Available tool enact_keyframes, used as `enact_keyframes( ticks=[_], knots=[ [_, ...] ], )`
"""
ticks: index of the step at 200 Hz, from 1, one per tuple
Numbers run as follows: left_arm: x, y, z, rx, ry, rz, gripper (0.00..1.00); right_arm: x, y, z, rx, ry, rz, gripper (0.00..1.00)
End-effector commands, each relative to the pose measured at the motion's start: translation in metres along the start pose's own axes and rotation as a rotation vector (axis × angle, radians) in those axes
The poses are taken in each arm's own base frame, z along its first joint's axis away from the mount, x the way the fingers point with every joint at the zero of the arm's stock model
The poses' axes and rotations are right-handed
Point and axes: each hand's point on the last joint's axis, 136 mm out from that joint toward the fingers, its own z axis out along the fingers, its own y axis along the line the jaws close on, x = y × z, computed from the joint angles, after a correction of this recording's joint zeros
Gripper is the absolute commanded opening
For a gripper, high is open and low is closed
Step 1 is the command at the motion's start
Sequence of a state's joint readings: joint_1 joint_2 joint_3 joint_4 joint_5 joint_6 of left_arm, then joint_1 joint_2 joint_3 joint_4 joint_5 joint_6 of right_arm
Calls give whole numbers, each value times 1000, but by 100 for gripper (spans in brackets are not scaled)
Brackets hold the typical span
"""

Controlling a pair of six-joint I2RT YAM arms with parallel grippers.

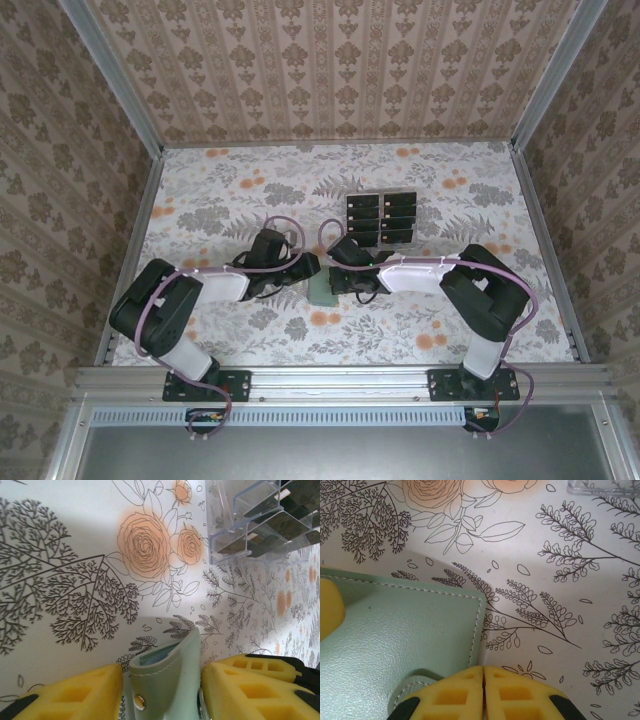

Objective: Put the credit cards into the card holder
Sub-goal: Pick up the card holder from the center of the table.

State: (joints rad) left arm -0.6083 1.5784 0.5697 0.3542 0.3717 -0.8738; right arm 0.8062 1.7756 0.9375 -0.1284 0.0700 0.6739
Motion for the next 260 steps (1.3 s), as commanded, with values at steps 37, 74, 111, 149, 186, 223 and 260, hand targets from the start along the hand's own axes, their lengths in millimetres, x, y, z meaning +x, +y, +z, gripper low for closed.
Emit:
enact_keyframes(
  ticks=[37,74,111,149,186,223,260],
  knots=[
    [0,-10,8,59,4,-5,30,23,-18,13,49,79,11,10],
    [-2,-13,7,83,-11,1,10,17,-17,6,40,73,19,11],
    [-15,-36,-9,149,-69,65,0,-13,-9,-50,-6,-45,71,30],
    [-25,-56,-28,185,-127,120,0,-30,1,-98,-76,-145,164,51],
    [-28,-63,-41,191,-163,121,0,-35,19,-109,-111,-173,156,56],
    [-29,-66,-47,194,-181,112,0,-35,37,-102,-108,-172,122,57],
    [-29,-68,-48,194,-186,115,0,-34,46,-89,-89,-160,99,56]
  ],
)
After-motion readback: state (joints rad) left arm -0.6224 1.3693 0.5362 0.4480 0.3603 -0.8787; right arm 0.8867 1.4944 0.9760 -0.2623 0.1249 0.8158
